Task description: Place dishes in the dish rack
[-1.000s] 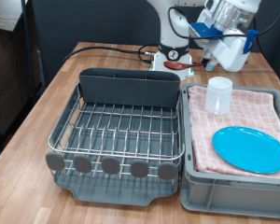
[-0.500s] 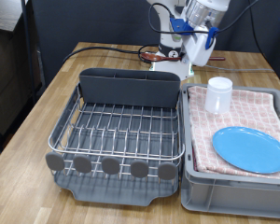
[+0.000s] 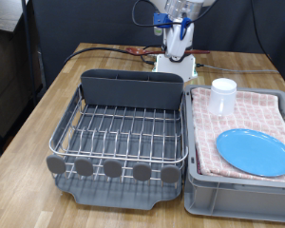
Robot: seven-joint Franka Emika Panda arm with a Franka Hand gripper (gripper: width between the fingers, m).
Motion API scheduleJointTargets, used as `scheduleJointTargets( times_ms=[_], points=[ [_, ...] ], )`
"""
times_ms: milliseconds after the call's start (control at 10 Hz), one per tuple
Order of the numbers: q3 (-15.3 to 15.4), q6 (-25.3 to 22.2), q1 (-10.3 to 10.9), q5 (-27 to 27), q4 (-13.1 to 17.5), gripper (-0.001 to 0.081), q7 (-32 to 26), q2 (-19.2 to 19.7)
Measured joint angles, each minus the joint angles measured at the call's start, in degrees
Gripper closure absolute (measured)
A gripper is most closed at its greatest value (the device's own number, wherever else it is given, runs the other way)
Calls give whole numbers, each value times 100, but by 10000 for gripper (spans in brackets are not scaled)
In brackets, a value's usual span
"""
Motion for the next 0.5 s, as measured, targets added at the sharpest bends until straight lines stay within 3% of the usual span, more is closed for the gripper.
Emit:
scheduleJointTargets(
  times_ms=[300,400,500],
  points=[
    [-812,28,72,600,-107,721,-1034,-69],
    [-979,50,192,737,-111,721,-1275,-69],
    [-958,34,184,694,-75,721,-1207,-53]
  ],
)
